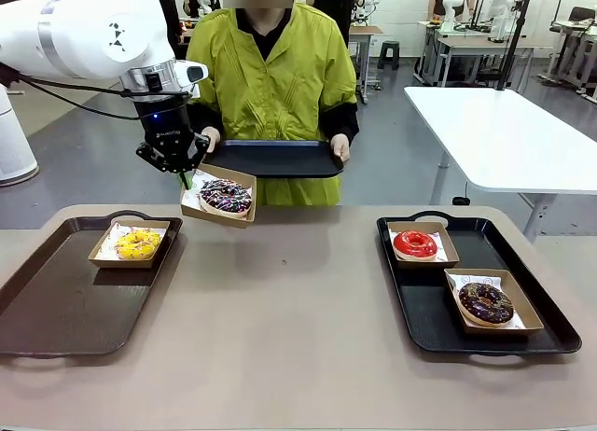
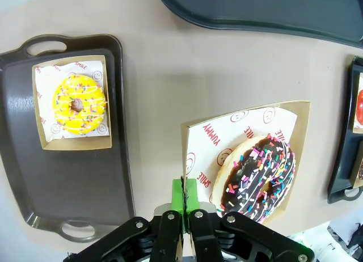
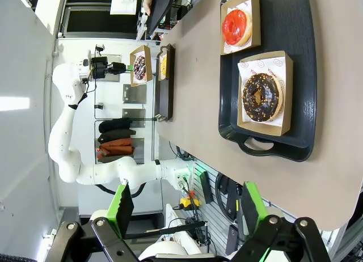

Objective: Individually package the donuts and arrange them on the tray.
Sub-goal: Place the picked Paper togo box on the Handle tray.

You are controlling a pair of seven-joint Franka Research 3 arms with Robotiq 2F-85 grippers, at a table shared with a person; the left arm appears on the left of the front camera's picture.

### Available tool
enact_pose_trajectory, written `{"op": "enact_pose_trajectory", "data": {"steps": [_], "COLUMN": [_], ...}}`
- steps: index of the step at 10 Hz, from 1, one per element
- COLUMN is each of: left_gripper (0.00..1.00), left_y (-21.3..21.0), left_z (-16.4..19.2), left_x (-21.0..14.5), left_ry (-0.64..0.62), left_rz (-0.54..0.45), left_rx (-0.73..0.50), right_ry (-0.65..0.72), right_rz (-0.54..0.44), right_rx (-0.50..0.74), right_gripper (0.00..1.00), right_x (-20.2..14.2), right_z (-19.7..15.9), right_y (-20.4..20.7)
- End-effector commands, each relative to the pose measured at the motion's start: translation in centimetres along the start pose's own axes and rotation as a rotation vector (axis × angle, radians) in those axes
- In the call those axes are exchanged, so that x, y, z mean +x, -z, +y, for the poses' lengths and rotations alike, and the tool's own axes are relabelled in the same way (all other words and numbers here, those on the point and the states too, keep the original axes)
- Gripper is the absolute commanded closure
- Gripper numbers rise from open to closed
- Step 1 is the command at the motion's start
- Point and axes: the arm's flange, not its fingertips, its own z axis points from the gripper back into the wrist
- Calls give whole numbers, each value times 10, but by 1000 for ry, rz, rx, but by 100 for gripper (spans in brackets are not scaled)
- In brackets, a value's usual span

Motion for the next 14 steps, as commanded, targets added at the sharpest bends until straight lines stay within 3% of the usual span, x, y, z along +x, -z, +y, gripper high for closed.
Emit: {"op": "enact_pose_trajectory", "data": {"steps": [1,7,10,14], "left_gripper": [99,99,99,99], "left_y": [-4,-60,-57,-18], "left_z": [12,140,211,252], "left_x": [-11,-133,-145,-117], "left_ry": [38,91,61,96], "left_rz": [8,30,13,49], "left_rx": [-12,-43,-30,73], "right_ry": [-11,-11,-11,-11], "right_rz": [19,19,19,19], "right_rx": [-2,-2,-2,-2], "right_gripper": [0,0,0,0], "right_x": [-2,-2,-2,-2], "right_z": [-2,-2,-2,-2], "right_y": [-5,-5,-5,-5]}}
